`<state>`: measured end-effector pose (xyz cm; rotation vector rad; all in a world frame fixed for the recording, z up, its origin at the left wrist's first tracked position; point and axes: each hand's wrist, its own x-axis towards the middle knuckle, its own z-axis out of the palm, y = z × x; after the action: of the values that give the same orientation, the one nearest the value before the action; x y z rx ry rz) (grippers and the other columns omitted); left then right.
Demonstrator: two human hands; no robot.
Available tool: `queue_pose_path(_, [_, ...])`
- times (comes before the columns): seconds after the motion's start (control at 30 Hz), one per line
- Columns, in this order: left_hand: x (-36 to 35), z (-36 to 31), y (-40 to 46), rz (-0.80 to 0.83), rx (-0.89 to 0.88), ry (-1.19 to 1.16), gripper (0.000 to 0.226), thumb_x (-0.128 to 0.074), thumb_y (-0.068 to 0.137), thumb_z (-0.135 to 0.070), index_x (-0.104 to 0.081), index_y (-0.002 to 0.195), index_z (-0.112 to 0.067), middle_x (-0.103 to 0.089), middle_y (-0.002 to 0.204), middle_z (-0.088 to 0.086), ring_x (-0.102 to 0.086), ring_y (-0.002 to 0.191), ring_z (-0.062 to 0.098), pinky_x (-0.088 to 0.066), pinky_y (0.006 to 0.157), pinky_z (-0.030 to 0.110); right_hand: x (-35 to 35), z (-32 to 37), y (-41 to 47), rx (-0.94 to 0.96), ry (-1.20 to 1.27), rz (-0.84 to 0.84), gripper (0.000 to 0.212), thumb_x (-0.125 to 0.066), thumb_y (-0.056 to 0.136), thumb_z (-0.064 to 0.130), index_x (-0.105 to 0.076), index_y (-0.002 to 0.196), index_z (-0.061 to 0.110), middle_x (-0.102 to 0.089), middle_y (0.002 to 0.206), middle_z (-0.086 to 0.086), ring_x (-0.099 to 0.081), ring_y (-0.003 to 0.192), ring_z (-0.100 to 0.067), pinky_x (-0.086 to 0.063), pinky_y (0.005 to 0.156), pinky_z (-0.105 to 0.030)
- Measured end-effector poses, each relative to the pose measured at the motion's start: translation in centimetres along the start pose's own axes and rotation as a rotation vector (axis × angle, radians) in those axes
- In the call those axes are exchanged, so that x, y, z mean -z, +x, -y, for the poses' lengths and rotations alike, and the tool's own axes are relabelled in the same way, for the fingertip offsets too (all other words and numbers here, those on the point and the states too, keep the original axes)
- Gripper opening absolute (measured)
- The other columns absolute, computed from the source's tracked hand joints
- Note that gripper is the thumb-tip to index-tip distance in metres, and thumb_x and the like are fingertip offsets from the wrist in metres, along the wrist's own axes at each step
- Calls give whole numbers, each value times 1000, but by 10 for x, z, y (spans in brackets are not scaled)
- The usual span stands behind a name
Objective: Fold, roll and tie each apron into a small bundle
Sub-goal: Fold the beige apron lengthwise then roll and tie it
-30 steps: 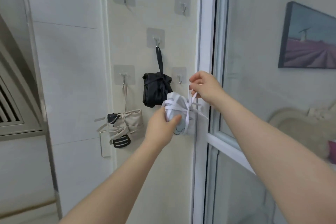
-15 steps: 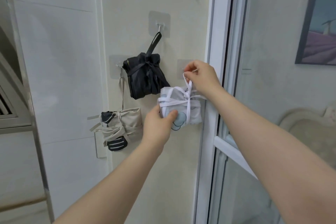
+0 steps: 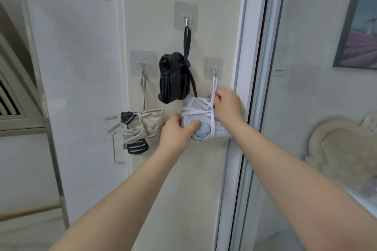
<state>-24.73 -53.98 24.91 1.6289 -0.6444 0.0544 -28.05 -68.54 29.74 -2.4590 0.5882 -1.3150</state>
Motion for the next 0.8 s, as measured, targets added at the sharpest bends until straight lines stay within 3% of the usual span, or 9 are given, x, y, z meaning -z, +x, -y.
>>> queue_pose_path(0.07, [2,2,-4,-8,26,-13,37,-67,82,-34,-55,110,-14,-62,103,-1,-60,95,16,-50,85,33,-2,2,-14,-76,97,8,25,-41,96,13,-66,95,10,-53,104,-6,-54,88,-22,-42,73,-32])
queue_pose_path(0.17, [8,3,-14,4,23,-27,45,-69,80,-39,-54,114,-14,-64,108,0,-62,97,19,-52,88,39,6,15,-38,-70,193,-100,30,-46,93,6,-55,122,9,-47,128,-7,-48,113,-22,-40,94,-29])
queue_pose_path(0.27, [20,4,-27,52,-58,141,43,-64,84,-38,-50,118,-16,-60,110,-5,-60,95,15,-48,76,29,12,34,-65,102,134,-263,36,-48,82,-1,-55,117,8,-53,121,-7,-46,112,-24,-35,95,-33])
queue_pose_path(0.4, [53,16,-46,69,-190,314,16,-57,90,-24,-58,104,-16,-63,95,-5,-64,81,20,-47,71,27,5,53,-104,311,177,-368,29,-50,76,-1,-59,103,5,-58,95,-7,-51,88,-19,-34,75,-27])
queue_pose_path(0.47, [75,28,-54,84,-210,334,7,-55,91,-18,-58,96,-20,-61,87,-8,-65,76,20,-47,70,26,-10,63,-122,408,171,-267,20,-48,78,4,-60,94,6,-58,87,-6,-50,79,-19,-35,68,-27])
queue_pose_path(0.6, [124,65,-74,103,-189,476,14,-53,91,-18,-60,103,-19,-62,92,-8,-64,75,17,-42,66,23,-54,87,-163,467,192,90,20,-43,81,14,-61,84,9,-60,88,-6,-58,72,-27,-46,58,-33])
queue_pose_path(0.8, [228,136,-113,290,2,691,19,-50,91,-16,-60,108,-13,-63,94,-5,-58,74,16,-41,70,23,-121,152,-223,496,108,630,20,-43,90,10,-59,102,12,-56,106,-3,-55,87,-22,-45,75,-35])
